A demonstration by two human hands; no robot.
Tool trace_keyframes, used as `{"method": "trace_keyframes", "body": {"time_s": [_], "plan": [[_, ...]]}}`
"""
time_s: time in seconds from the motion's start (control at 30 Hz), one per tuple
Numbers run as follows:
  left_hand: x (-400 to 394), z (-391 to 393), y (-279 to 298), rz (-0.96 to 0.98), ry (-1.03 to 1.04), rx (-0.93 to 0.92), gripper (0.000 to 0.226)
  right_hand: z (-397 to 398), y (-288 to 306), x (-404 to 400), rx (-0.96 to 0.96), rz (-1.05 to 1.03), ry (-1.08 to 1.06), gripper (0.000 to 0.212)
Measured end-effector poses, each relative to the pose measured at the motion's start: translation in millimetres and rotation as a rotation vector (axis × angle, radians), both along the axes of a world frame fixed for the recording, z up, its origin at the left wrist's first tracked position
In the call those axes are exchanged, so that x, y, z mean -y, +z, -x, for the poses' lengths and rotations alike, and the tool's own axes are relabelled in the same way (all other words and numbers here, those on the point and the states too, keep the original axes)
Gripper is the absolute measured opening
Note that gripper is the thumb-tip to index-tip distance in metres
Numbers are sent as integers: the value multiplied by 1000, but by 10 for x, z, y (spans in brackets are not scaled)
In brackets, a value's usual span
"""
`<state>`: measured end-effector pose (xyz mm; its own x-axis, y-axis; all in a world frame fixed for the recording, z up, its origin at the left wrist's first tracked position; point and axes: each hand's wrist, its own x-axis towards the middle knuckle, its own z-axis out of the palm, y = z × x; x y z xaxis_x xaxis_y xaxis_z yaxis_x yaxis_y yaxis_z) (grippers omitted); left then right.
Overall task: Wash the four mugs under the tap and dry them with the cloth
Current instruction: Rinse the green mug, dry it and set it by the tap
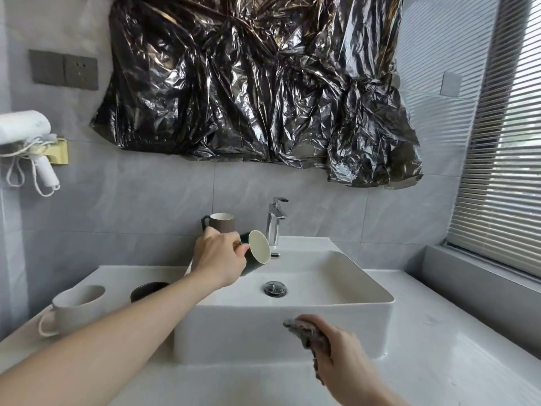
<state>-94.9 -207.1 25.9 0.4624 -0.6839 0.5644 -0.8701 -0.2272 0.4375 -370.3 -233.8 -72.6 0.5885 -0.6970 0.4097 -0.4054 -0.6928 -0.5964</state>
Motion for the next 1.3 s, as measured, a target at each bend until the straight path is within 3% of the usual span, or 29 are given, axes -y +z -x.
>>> {"method": "trace_keyframes", "body": {"time_s": [0.1, 0.23, 0.37, 0.47, 0.57, 0.7, 0.8, 0.87, 1.03, 1.17, 1.3], "plan": [[81, -55, -36, 60, -26, -8, 42, -167, 281, 152, 170, -32, -63, 53], [185, 24, -122, 76, -42, 58, 30, -467, 576, 422, 384, -153, -161, 47], [439, 10, -159, 155, 64, -447, 40, -747, 756, 629, 493, -259, -184, 44], [620, -30, -204, 171, -17, -768, 49, -949, 767, 785, 503, -279, -169, 46], [724, 33, -282, 185, -103, -882, 51, -1159, 722, 950, 434, -224, -162, 44], [897, 34, -493, 200, -159, -984, 56, -1312, 679, 1013, 225, 39, -133, 47], [1036, -65, -617, 190, -194, -1005, 60, -1350, 592, 1016, 0, 322, 11, 55], [1069, -79, -622, 190, -197, -992, 58, -1357, 530, 1116, -14, 392, 51, 53], [1067, -58, -619, 200, -187, -959, 52, -1437, 525, 1203, 218, 116, -141, 39], [1108, -85, -660, 211, -208, -960, 58, -1428, 478, 1083, 90, 312, -15, 45], [1077, -46, -653, 214, -254, -953, 51, -1399, 591, 1277, 186, 143, -205, 31]]}}
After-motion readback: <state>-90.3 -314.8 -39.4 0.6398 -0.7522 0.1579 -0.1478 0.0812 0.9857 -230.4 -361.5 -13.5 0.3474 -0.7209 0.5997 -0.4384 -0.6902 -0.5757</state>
